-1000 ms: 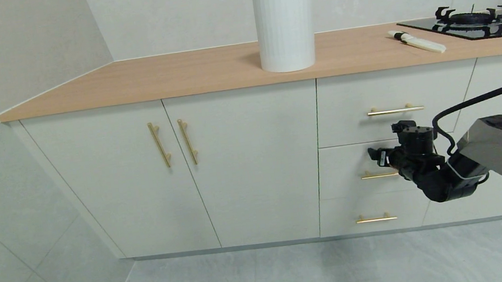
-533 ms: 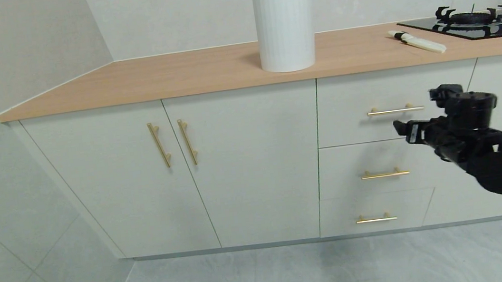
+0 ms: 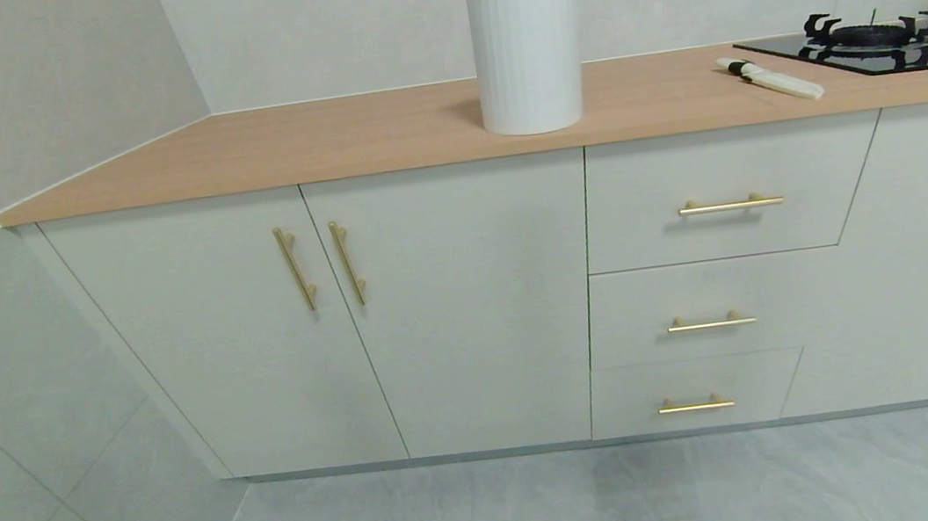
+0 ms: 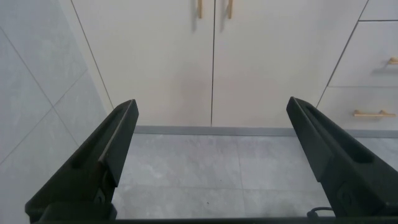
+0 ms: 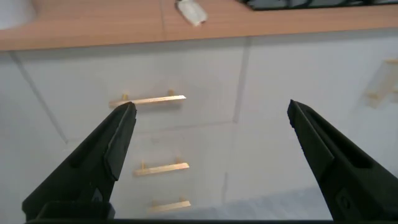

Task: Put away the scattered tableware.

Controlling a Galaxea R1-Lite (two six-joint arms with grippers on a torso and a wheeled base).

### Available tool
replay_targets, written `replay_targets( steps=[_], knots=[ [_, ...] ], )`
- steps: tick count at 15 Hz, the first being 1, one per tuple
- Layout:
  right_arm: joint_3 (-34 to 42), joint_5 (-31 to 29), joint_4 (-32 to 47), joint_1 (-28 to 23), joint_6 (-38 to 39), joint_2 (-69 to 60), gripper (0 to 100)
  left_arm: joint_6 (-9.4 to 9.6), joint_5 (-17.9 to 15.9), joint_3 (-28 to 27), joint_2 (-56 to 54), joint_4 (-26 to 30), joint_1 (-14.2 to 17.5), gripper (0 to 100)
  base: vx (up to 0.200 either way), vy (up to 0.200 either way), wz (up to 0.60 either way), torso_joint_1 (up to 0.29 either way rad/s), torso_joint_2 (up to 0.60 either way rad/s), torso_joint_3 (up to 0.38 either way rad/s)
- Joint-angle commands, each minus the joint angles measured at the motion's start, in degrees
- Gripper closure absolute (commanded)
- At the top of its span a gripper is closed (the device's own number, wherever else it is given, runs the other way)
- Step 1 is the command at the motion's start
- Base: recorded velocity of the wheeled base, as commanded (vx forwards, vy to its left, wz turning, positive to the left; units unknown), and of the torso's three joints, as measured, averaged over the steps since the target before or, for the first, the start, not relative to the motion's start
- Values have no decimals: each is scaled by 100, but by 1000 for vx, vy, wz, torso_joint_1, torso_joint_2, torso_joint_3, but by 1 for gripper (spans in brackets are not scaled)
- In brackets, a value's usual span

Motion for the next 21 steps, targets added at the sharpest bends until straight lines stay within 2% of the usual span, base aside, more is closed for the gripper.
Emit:
replay_targets(
  steps=[1,2,6,8,12,14,16,17,20,21],
  knots=[
    [157,-100,2918,-2,-149,-3479,0,-2,2,5,0,-1,1,0,0,0,0,0,0,0],
    [42,-126,3762,-2,-149,-4120,0,-2,2,5,0,-1,1,0,0,0,0,0,0,0],
    [165,-610,4614,-2,-149,-5114,0,-2,2,5,0,-1,1,0,0,0,0,0,0,0],
    [315,-1128,5027,-64,-149,-5456,0,-2,2,5,0,-1,1,0,0,0,0,0,0,0],
    [860,-1453,5054,-143,264,-5615,0,-2,2,-4,0,-1,1,0,0,0,0,0,0,0],
    [991,-1770,5071,-398,273,-5799,0,-2,2,5,0,-1,1,0,0,0,0,0,0,0],
    [1273,-1743,5062,-574,264,-6107,0,-2,2,5,0,-1,1,0,0,0,0,0,0,0],
    [1422,-1533,5036,-565,282,-6133,0,-2,2,5,0,-1,1,0,0,0,0,0,0,0],
    [1800,383,4605,-565,308,-6133,0,-2,2,5,0,-1,1,0,0,0,0,0,0,0],
    [2231,1060,4236,-565,299,-6133,0,-2,2,5,0,-1,1,0,0,0,0,0,0,0]
  ],
)
